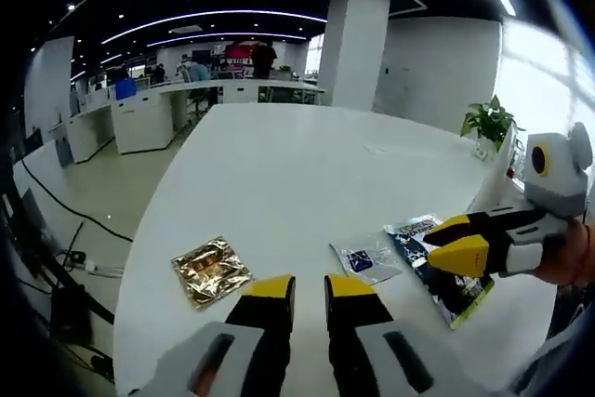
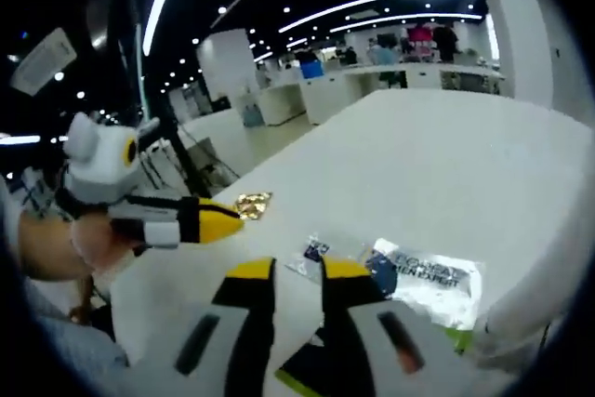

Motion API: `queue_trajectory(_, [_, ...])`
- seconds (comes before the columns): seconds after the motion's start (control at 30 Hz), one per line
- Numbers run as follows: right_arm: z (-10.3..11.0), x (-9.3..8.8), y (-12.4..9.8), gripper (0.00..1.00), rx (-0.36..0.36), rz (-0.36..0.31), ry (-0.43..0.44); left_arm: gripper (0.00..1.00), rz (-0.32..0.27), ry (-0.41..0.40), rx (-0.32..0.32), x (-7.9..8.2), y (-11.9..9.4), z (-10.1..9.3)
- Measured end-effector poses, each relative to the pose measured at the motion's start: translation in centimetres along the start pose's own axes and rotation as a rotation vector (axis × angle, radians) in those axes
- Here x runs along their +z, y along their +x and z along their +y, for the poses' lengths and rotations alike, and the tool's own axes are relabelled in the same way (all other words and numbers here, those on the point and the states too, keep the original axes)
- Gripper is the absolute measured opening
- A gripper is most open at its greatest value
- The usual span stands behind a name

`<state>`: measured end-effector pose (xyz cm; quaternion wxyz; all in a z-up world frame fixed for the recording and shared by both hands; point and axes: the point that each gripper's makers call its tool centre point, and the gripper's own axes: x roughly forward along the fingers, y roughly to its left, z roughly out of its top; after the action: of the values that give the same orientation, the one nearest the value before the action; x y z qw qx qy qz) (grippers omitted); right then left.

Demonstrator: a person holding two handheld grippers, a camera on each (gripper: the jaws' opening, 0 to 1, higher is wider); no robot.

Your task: Arrange the skincare products in the storage area until every visible bottle or jar stands upright without overlapping.

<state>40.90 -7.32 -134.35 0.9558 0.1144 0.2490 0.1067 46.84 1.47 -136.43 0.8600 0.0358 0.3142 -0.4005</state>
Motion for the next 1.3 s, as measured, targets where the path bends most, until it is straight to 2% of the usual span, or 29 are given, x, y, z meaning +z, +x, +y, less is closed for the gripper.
queue_trajectory(0.07, [0.5, -0.2, -0.5, 0.17, 0.017, -0.003, 0.014, 0.22, -0.004, -0.005, 0.011, 0.1, -0.1, 0.7])
queue_trajectory(0.1, [0.8, -0.3, -0.8, 0.17, 0.024, -0.004, 0.011, 0.23, -0.013, -0.032, 0.021, 0.5, -0.2, 1.7])
queue_trajectory(0.2, [1.3, -1.5, -1.6, 0.17, 0.029, 0.014, -0.024, 0.32, -0.043, -0.075, 0.055, 1.4, -0.4, 3.5])
queue_trajectory(0.3, [1.9, -2.3, -2.2, 0.17, 0.043, 0.019, -0.006, 0.48, -0.069, -0.113, 0.092, 2.3, -0.4, 5.3])
queue_trajectory(0.4, [2.2, -2.5, -2.6, 0.17, 0.048, 0.015, 0.006, 0.54, -0.055, -0.13, 0.105, 2.3, -0.4, 6.0])
queue_trajectory(0.43, [2.5, -2.6, -2.9, 0.17, 0.05, 0.011, 0.007, 0.56, -0.039, -0.122, 0.148, 2.3, -0.2, 7.0])
queue_trajectory(0.5, [2.6, -2.7, -3.0, 0.17, 0.049, 0.012, 0.001, 0.63, -0.026, -0.127, 0.162, 2.2, 0.0, 7.5])
queue_trajectory(0.57, [2.5, -2.7, -3.1, 0.17, 0.046, 0.012, 0.0, 0.66, 0.003, -0.137, 0.173, 1.9, 0.3, 7.7])
queue_trajectory(0.67, [2.5, -2.8, -3.3, 0.17, 0.038, 0.008, 0.009, 0.66, 0.096, -0.144, 0.204, 1.3, 1.1, 8.3])
queue_trajectory(0.87, [3.1, -3.1, -3.6, 0.17, 0.041, 0.011, -0.007, 0.73, 0.204, -0.213, 0.198, 0.9, 2.3, 8.0])
queue_trajectory(0.97, [3.2, -3.5, -3.8, 0.17, 0.042, 0.017, -0.008, 0.73, 0.297, -0.2, 0.231, 0.2, 2.7, 8.6])
queue_trajectory(1.13, [3.4, -3.4, -4.3, 0.17, 0.042, 0.004, -0.01, 0.74, 0.34, -0.248, 0.244, 0.4, 3.3, 8.8])
queue_trajectory(1.2, [3.3, -3.3, -4.6, 0.17, 0.025, -0.007, -0.032, 0.74, 0.379, -0.284, 0.238, 0.2, 3.6, 8.5])
queue_trajectory(1.3, [3.0, -2.9, -5.1, 0.19, 0.001, -0.03, -0.049, 0.72, 0.402, -0.284, 0.256, 0.1, 3.9, 8.6])
